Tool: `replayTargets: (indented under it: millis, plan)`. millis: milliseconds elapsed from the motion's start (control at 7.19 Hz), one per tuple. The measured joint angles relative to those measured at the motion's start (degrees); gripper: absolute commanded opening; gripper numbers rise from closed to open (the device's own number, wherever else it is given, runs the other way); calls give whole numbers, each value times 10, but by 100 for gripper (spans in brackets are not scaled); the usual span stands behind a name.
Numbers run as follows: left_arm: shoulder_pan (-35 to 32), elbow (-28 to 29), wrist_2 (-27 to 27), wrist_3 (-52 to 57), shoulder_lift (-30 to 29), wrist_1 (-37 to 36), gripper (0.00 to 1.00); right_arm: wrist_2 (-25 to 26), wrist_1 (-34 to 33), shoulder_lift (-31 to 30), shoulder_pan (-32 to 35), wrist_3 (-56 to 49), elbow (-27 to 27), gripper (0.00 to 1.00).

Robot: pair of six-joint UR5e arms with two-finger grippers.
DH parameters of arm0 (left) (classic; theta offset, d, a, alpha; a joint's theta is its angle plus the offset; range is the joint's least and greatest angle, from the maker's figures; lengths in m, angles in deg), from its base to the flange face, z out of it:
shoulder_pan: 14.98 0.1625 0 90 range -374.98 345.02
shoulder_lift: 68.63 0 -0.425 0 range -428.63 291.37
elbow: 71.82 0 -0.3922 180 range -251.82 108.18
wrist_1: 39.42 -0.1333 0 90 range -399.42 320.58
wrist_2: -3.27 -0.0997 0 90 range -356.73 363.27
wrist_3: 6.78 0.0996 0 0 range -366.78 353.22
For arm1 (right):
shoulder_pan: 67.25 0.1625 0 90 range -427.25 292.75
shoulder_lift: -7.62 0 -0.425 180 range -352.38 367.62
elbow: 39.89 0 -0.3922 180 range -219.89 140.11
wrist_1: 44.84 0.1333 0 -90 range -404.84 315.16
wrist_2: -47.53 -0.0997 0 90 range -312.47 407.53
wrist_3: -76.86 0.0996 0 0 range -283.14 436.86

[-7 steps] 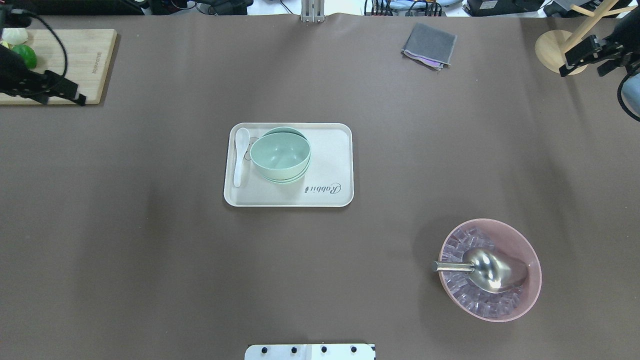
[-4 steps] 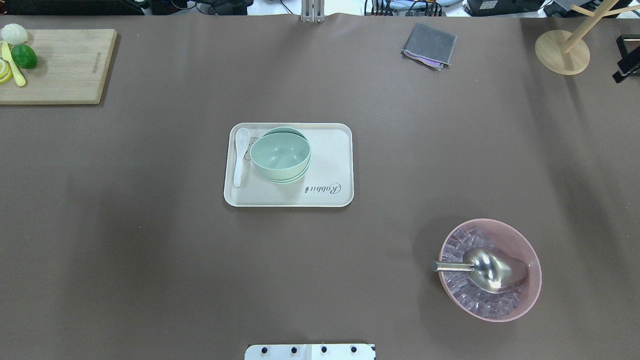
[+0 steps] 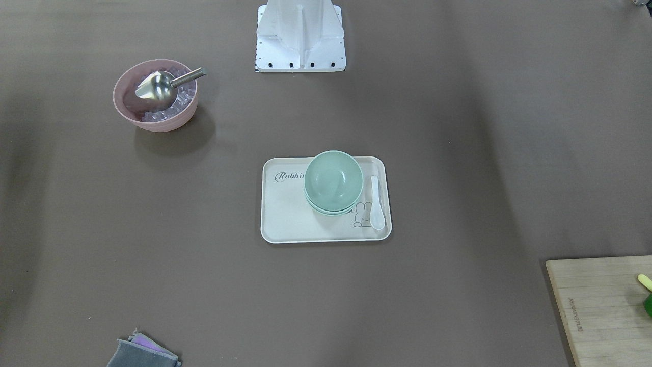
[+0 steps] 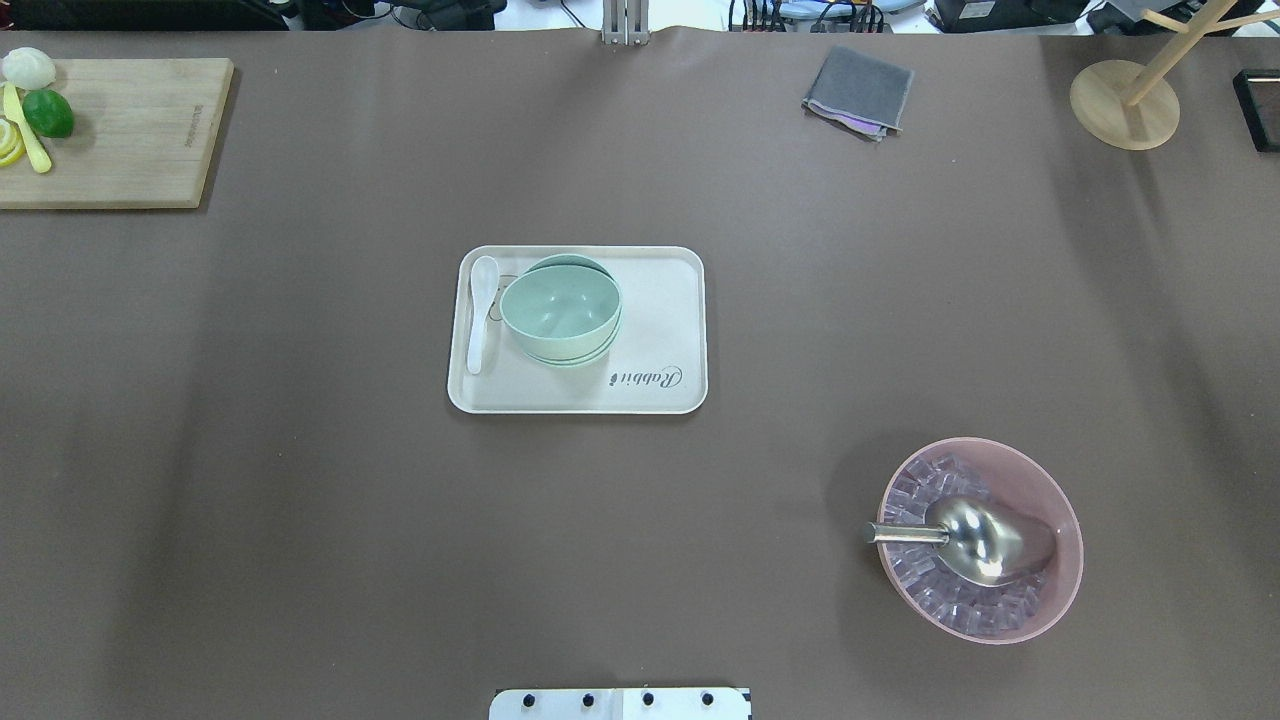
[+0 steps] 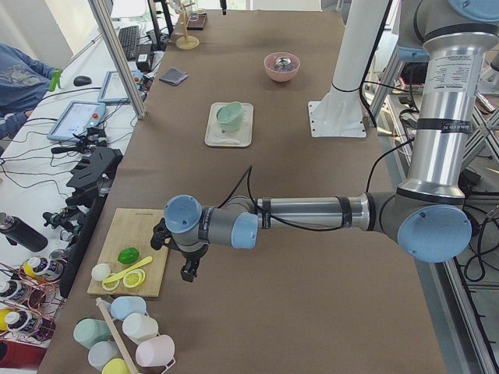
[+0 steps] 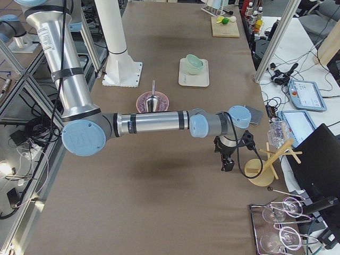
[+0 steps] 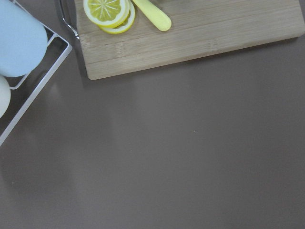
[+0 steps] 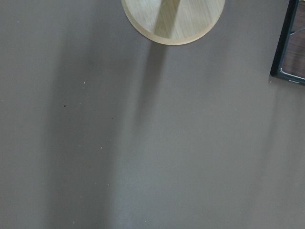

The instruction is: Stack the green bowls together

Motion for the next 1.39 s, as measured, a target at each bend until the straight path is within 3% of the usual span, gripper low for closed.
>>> replayTargets:
  millis: [696,1113,1391]
  plan:
    - [-13,-7,4,19,16,-4,99,0,1,-10,0,2,1,100]
    - [-14,-60,10,-60,14,-75,99,0,1,-12,0,3,1,100]
    - [-14,-75,-36,-70,19,-95,99,-1,1,-14,0,3,-1,100]
